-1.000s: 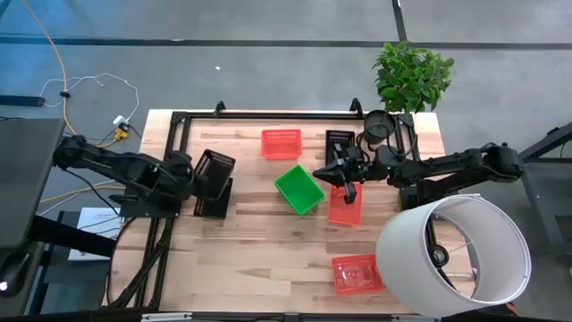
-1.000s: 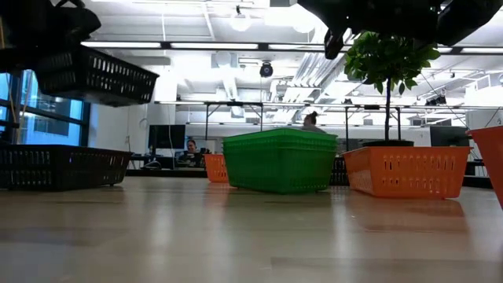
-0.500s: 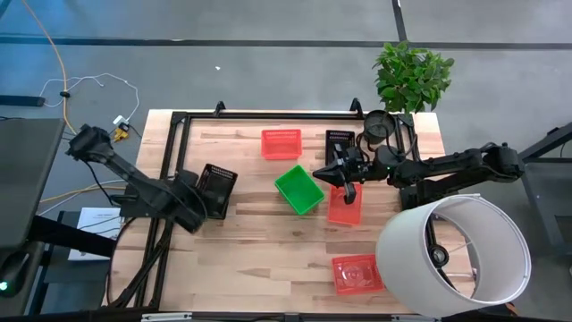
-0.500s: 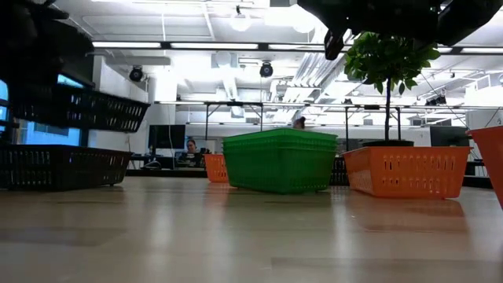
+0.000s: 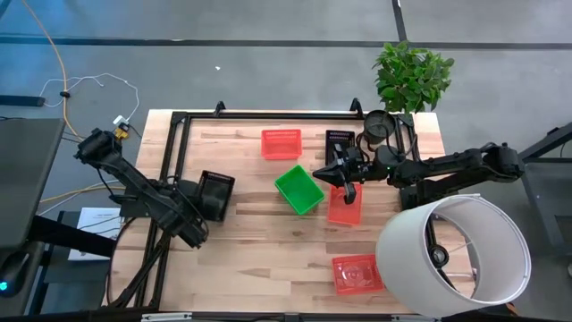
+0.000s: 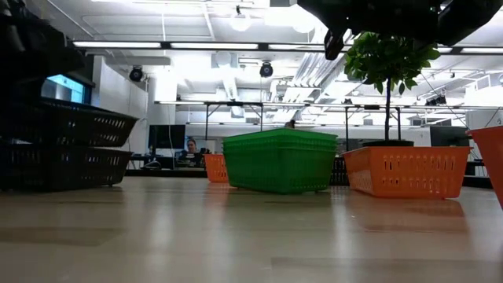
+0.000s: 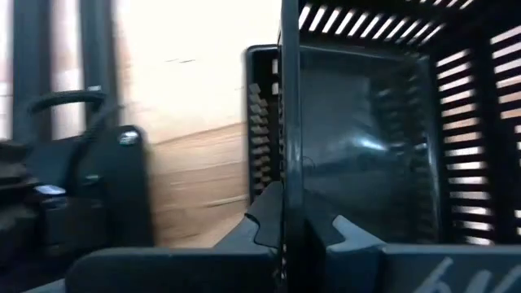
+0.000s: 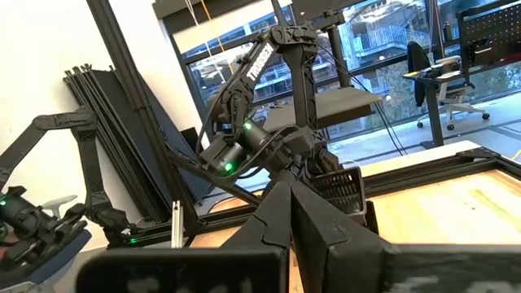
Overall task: Stack baskets by color
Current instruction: Stack the black basket on the black basket
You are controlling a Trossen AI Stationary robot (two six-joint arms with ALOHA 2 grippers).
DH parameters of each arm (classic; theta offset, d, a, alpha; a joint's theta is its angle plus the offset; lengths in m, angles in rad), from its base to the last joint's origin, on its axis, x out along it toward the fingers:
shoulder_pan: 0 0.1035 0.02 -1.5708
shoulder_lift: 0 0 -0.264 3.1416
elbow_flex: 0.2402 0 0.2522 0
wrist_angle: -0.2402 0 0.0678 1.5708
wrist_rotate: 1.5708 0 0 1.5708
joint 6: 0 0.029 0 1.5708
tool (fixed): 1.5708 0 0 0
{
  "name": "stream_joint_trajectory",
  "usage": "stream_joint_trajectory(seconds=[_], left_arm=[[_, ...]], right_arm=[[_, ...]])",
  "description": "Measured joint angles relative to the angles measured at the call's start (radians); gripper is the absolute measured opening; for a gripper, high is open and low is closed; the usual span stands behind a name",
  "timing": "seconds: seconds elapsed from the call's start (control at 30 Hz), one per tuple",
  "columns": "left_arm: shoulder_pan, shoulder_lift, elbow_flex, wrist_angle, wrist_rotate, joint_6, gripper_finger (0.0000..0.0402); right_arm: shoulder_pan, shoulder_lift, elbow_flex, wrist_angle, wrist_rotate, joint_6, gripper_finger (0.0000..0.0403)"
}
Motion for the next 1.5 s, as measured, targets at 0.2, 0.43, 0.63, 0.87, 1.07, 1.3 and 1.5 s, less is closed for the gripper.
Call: stream_joint_trajectory(seconds=[0.2, 0.43, 0.63, 0.87, 1.07, 1.3, 1.5], left_arm=[[0.000, 0.000, -0.044, 0.155, -0.059, 0.013, 0.0000], [0.001, -0.007, -0.082, 0.196, -0.081, 0.001, 0.0000], [-0.009, -0.089, -0.076, 0.171, -0.121, 0.007, 0.0000], [-0.027, -0.174, -0.071, 0.155, -0.135, 0.009, 0.0000], [-0.035, -0.174, -0.046, 0.154, -0.163, -0.002, 0.0000], [-0.064, -0.181, 0.043, 0.009, -0.041, 0.049, 0.0000], [-0.079, -0.170, 0.091, -0.147, 0.102, 0.037, 0.0000]], right_arm=[[0.000, 0.000, 0.000, 0.000, 0.000, 0.000, 0.0000], [0.000, 0.000, 0.000, 0.000, 0.000, 0.000, 0.0000], [0.000, 0.000, 0.000, 0.000, 0.000, 0.000, 0.0000], [0.000, 0.000, 0.000, 0.000, 0.002, 0.000, 0.0000], [0.000, 0.000, 0.000, 0.000, 0.002, 0.000, 0.0000], [0.000, 0.000, 0.000, -0.005, 0.032, -0.002, 0.0000], [0.000, 0.000, 0.000, -0.009, 0.037, -0.005, 0.0000]])
